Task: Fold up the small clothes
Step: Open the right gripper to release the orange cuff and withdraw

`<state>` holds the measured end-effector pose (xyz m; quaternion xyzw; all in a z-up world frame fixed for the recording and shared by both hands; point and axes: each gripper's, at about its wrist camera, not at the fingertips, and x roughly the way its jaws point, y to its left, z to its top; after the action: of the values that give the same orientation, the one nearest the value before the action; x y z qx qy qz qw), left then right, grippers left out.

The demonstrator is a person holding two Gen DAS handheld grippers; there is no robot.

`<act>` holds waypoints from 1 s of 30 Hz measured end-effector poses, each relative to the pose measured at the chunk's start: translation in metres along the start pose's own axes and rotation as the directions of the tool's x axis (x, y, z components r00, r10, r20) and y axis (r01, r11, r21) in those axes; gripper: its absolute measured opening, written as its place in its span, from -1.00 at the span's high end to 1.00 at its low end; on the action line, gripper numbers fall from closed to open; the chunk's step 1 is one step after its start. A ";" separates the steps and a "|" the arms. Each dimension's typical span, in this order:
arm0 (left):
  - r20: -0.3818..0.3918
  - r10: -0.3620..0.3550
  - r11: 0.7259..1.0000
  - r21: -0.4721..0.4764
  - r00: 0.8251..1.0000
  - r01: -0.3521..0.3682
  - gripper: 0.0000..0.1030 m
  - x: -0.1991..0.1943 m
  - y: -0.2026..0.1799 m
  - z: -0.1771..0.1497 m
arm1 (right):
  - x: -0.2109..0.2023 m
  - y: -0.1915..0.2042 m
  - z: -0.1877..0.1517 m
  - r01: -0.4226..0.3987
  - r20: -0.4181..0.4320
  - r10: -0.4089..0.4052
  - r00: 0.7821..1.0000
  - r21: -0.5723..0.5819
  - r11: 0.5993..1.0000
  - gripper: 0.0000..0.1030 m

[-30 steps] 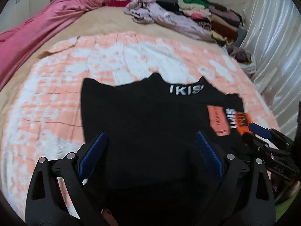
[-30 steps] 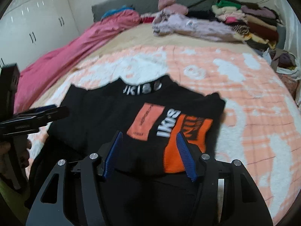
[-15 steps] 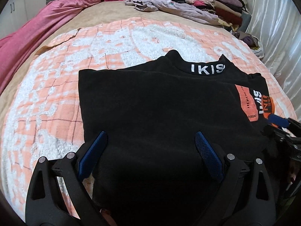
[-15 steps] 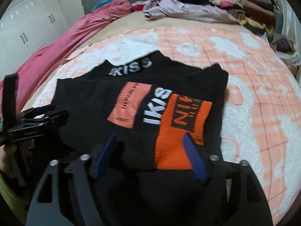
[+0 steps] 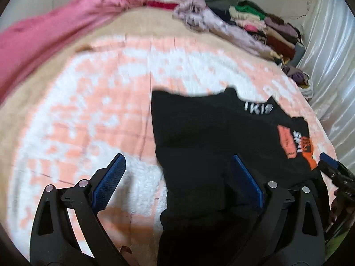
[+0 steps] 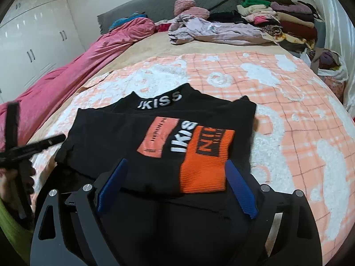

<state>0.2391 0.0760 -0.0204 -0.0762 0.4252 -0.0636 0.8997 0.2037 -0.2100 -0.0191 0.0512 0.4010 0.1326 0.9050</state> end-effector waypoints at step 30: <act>-0.021 0.053 0.993 0.111 0.998 -0.051 -0.82 -0.028 -0.044 -0.037 | -0.029 -0.003 -0.009 -0.012 0.022 0.011 1.000 0.057 0.998 -0.87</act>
<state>0.1911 0.0352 -0.0139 -0.0144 0.4335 -0.0644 0.8987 0.1791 -0.2208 -0.0054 0.0807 0.3944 0.1258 0.9067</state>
